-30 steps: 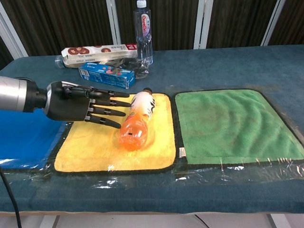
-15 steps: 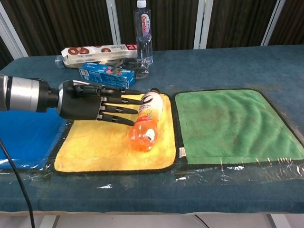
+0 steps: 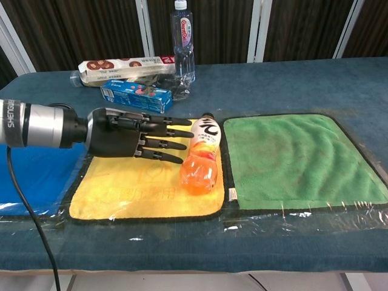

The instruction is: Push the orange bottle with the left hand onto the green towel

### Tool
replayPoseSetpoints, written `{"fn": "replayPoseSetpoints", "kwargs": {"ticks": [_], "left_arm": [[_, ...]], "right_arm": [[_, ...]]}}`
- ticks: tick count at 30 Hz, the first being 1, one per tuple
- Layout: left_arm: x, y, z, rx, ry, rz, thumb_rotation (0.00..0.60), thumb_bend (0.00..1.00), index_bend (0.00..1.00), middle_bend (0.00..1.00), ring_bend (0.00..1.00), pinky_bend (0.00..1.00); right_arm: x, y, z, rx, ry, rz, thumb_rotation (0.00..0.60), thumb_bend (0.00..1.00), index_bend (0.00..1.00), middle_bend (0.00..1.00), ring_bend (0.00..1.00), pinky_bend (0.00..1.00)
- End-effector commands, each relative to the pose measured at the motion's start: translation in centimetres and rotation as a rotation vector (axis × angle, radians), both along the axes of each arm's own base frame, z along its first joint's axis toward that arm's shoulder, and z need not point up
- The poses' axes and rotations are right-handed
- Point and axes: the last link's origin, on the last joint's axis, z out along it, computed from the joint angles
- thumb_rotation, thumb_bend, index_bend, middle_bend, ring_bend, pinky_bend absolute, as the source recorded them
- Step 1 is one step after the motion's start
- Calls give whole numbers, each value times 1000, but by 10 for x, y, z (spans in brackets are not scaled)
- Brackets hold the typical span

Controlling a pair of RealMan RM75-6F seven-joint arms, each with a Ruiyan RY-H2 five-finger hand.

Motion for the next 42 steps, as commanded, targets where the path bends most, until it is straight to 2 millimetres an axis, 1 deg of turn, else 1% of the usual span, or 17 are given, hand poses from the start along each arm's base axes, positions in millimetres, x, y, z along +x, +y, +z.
{"fn": "replayPoseSetpoints", "kwargs": {"ticks": [1,5,9,17,30,33,38,42], "left_arm": [[1,-3,-4,15,22,-50,600,558,0,19,0,128],[1,-2,-10,51,62,-97,600,558,3,21,0,121],[-1,-3,-15,91,101,-145,593,559,26,53,17,115],[8,-9,-22,98,117,-201,586,559,33,69,20,114],[31,-17,-31,72,72,-226,584,566,33,69,21,114],[32,-18,-34,66,71,-234,585,574,33,71,21,114],[33,-20,-37,47,73,-240,586,587,60,102,29,114],[37,-21,-38,40,53,-241,585,595,62,102,30,114]], "right_arm": [[0,0,0,0,0,-1,600,168,0,5,0,0],[0,1,0,3,-2,1,600,168,0,5,0,0],[-1,2,2,0,-9,2,600,168,0,5,0,0],[-1,2,3,2,-14,3,600,167,0,5,0,0],[-1,3,4,5,-22,4,600,168,0,5,0,0],[0,4,4,4,-24,5,600,168,0,5,0,0],[-1,3,4,4,-22,4,600,168,0,5,0,0],[-1,3,2,10,-18,3,600,168,0,5,0,0]]}}
